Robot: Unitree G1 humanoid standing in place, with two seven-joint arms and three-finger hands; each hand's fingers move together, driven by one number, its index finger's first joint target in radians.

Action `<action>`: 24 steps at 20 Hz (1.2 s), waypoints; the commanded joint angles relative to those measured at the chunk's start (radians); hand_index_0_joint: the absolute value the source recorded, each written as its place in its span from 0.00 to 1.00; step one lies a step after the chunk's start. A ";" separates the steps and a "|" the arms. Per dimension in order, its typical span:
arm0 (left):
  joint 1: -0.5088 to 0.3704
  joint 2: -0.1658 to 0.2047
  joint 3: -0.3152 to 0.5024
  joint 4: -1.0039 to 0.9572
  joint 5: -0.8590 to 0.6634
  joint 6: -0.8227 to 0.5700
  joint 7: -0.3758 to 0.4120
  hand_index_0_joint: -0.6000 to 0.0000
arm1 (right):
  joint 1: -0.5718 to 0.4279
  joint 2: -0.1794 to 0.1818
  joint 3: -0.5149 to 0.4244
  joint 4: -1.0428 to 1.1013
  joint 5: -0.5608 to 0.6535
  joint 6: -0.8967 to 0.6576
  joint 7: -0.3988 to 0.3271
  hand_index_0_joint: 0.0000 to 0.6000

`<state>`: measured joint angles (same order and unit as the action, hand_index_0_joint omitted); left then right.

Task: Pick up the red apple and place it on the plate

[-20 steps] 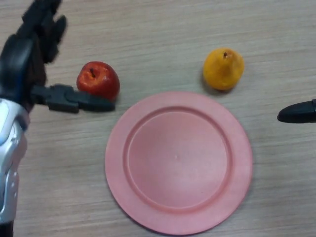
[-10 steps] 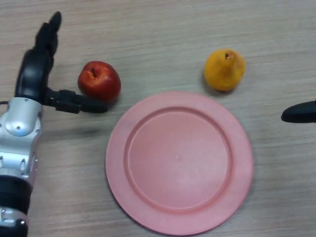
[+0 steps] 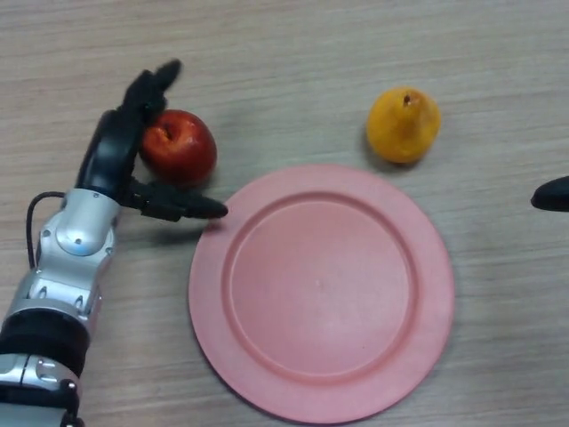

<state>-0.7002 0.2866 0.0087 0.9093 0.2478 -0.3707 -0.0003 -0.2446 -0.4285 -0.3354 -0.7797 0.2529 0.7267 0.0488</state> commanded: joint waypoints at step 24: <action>0.553 -0.075 -0.092 -1.294 0.098 0.476 -0.251 0.00 | -0.017 -0.085 -0.112 -0.162 0.229 -0.045 -0.111 0.00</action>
<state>-0.1269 0.1991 -0.1356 -0.3186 0.3387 0.1832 -0.2612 -0.2381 -0.4660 -0.3997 -0.8954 0.4490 0.8008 -0.0412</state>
